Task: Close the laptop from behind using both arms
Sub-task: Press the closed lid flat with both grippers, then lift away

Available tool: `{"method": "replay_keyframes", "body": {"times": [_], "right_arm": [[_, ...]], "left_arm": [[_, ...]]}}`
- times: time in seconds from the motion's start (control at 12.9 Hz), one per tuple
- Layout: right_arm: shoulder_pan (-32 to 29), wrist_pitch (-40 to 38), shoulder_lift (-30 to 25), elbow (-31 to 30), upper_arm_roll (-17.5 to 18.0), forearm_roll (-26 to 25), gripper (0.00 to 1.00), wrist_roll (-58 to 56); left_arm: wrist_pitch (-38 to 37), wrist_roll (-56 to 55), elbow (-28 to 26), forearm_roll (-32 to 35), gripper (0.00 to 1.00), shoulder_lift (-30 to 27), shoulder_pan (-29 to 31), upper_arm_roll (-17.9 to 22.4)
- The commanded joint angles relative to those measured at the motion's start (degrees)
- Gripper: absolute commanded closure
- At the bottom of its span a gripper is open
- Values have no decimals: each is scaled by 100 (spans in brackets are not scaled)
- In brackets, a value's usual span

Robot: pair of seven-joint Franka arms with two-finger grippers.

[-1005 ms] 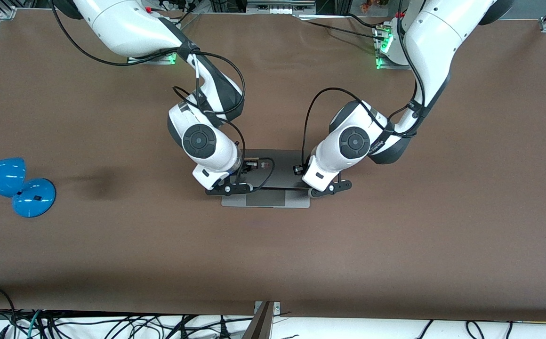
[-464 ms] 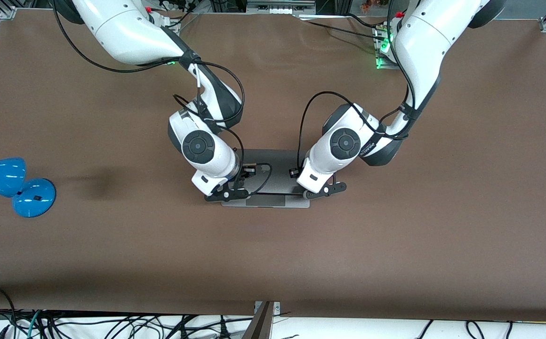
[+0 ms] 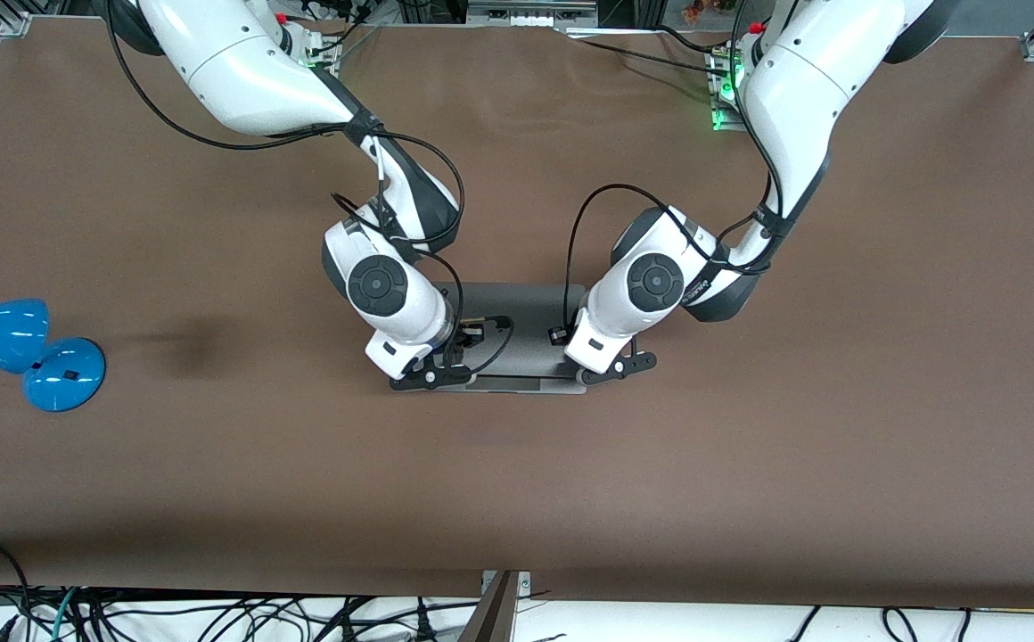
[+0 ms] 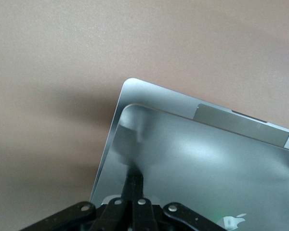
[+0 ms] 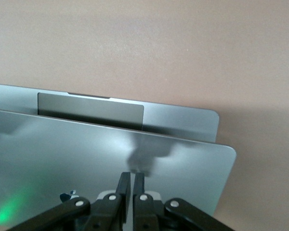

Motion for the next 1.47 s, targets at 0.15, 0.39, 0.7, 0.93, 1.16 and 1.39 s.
{"method": "replay_keyframes", "body": {"times": [0.15,0.39,0.7,0.93,1.16,1.39], "right_arm": [[-12,262,184,71,25,-111,91,-102],[-12,553,290,71,-36,-146,91,-506],[-21,710,377,62,-54,-304,91,-638],[-12,947,491,53,-54,-322,91,-648],[-12,1176,606,62,-89,-313,91,-770],[-4,1221,650,62,-98,-322,91,-815]], "left_arm": [[16,-132,317,189,100,211,-355,360],[199,-123,317,198,100,272,-364,369],[270,-115,317,198,100,334,-381,448],[419,-88,317,198,100,422,-381,466],[455,-132,317,399,100,492,-381,475],[551,-123,309,409,100,527,-381,483]]}}
